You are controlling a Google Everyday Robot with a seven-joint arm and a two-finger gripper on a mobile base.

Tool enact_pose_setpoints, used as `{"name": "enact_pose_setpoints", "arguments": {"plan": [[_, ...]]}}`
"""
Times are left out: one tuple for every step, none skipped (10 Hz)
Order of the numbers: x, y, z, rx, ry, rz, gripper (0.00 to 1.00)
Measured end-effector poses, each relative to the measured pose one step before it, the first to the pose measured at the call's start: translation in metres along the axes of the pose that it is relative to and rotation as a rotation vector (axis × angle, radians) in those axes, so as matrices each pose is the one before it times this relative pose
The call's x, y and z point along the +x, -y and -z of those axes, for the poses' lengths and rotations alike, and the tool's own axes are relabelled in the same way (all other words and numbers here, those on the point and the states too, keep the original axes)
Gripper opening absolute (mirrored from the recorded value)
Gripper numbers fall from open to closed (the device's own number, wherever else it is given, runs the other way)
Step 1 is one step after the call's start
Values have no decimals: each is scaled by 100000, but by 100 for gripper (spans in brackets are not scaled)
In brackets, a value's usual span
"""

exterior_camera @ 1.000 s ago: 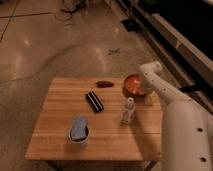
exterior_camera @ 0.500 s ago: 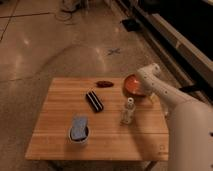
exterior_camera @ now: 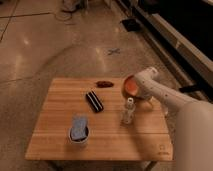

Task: Push the ceramic bowl across the table

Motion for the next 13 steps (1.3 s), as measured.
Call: {"name": "enact_pose_setpoints", "arguments": {"plan": [[-779, 159, 198, 697, -254, 2070, 80], [-810, 189, 367, 1133, -342, 2269, 80], [-260, 103, 153, 534, -192, 771, 80], [-1409, 92, 633, 1971, -672, 3723, 80], [-656, -157, 308, 884, -430, 1701, 80], [-588, -267, 274, 770, -575, 1678, 80], [-487, -291, 182, 378, -417, 1328, 80], [-547, -231, 225, 375, -273, 1524, 80], [-451, -122, 203, 304, -60, 1366, 80], [-640, -98, 295, 389, 131, 2166, 80], [-498, -71, 335, 333, 143, 1944, 80], [-379, -30, 265, 242, 411, 1329, 80], [-80, -99, 434, 318, 388, 403, 80]]}}
